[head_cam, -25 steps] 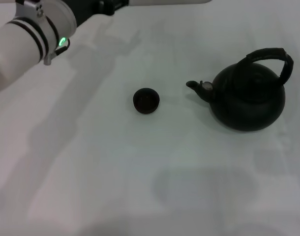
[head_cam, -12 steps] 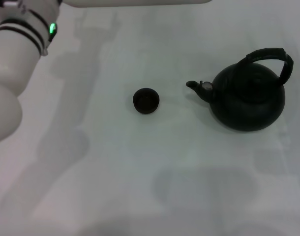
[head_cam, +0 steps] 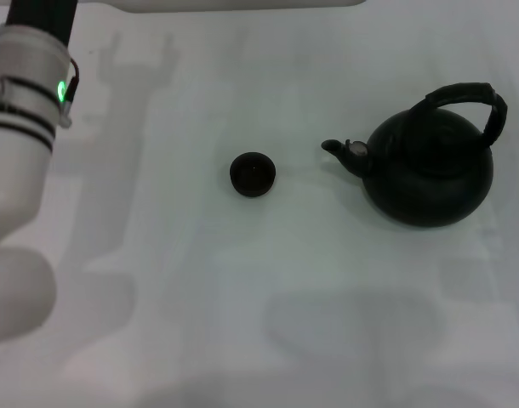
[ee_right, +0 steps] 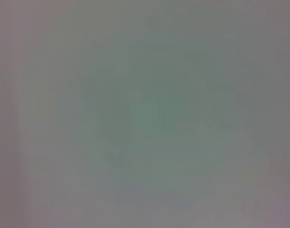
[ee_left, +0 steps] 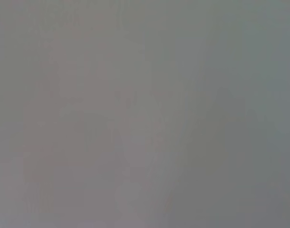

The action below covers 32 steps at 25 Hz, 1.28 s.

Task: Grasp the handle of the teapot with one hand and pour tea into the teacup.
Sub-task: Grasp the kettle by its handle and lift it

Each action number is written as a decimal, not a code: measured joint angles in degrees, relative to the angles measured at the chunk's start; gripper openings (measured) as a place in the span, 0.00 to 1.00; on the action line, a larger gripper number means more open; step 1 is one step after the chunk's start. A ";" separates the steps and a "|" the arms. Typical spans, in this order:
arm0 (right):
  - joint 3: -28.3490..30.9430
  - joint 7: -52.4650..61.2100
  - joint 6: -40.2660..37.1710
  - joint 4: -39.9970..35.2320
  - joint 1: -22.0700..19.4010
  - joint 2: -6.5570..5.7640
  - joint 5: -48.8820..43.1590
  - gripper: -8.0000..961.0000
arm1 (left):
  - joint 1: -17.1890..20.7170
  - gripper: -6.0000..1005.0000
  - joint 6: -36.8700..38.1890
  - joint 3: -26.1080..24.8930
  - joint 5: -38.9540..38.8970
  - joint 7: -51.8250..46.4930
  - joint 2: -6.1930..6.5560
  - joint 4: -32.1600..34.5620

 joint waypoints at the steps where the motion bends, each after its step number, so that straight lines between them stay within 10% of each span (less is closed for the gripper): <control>1: 0.00 0.06 -0.03 -0.05 -0.01 0.00 -0.01 0.84 | 0.00 0.86 -3.00 1.69 -0.18 -1.04 -0.06 -1.42; 10: -0.26 4.28 -0.46 0.29 0.01 -0.23 -0.16 0.84 | -0.03 0.86 -10.35 11.40 -4.89 -2.36 -0.41 -10.08; 32: -0.43 22.25 -17.23 10.78 -2.34 -0.70 -19.94 0.82 | -0.47 0.86 -13.99 12.87 -5.17 -2.51 -0.55 -17.78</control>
